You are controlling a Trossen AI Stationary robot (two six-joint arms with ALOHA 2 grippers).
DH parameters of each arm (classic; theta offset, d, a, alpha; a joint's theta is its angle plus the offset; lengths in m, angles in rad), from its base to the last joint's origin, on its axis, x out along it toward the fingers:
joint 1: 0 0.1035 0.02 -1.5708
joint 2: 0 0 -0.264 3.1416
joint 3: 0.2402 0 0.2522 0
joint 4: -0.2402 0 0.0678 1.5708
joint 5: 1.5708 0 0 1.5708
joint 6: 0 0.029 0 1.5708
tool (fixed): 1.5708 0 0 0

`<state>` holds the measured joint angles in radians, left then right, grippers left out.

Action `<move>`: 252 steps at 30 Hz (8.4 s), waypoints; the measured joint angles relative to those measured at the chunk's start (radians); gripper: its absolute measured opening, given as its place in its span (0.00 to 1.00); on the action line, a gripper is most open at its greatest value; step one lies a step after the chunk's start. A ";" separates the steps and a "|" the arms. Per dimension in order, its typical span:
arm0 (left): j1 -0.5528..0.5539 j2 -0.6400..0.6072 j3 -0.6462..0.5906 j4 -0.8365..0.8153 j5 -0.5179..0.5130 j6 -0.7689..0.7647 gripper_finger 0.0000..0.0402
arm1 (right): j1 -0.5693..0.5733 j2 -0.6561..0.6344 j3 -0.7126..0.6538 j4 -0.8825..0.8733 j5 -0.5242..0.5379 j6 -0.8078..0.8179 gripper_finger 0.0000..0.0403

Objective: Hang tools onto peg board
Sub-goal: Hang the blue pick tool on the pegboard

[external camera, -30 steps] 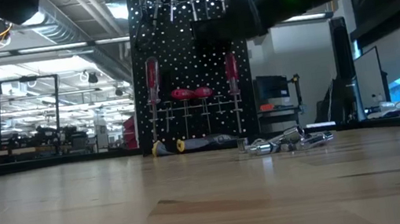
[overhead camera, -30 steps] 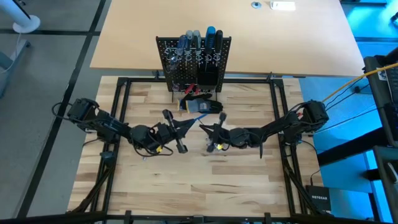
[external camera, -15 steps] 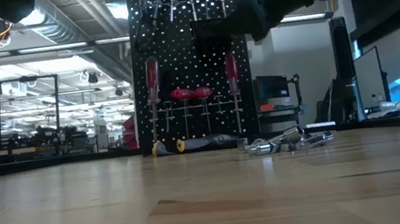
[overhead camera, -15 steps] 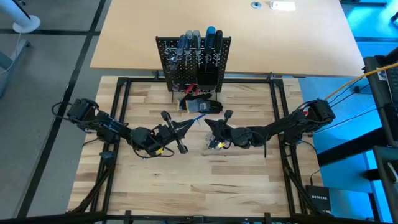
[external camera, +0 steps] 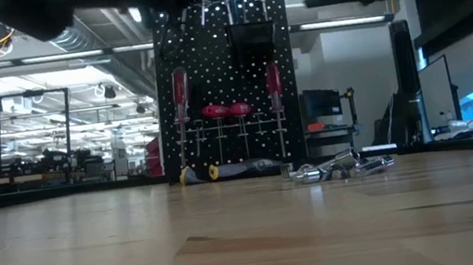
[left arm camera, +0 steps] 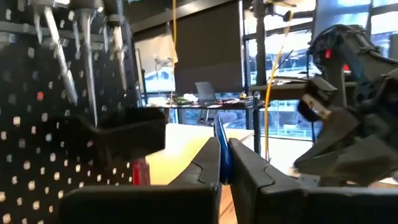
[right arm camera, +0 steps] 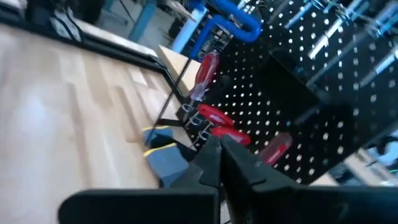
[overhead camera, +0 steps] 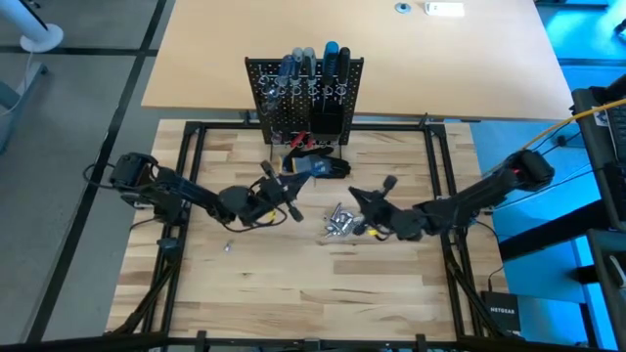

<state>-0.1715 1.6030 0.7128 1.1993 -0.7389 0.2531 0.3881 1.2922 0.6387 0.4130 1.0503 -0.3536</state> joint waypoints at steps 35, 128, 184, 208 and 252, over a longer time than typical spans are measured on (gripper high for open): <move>0.394 0.194 0.010 0.272 0.032 -0.280 0.02 | 0.037 -0.160 -0.226 0.064 0.033 0.242 0.02; 0.422 0.286 0.129 0.249 0.118 -0.244 0.04 | -0.006 -0.160 -0.225 0.056 0.030 0.266 0.02; 0.414 0.284 0.129 0.272 0.088 -0.219 0.04 | -1.280 0.274 0.136 0.088 -1.635 0.149 0.26; 0.368 0.283 0.130 0.152 0.071 -0.190 0.04 | -1.217 0.272 0.135 0.091 -1.573 0.224 0.23; 0.402 0.285 0.129 -0.123 0.101 -0.306 0.04 | -1.219 0.274 0.134 0.094 -1.578 0.227 0.24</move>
<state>0.2305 1.8885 0.8417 1.0758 -0.6384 -0.0532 -0.8307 1.5658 0.7730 0.5072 -0.5274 -0.1269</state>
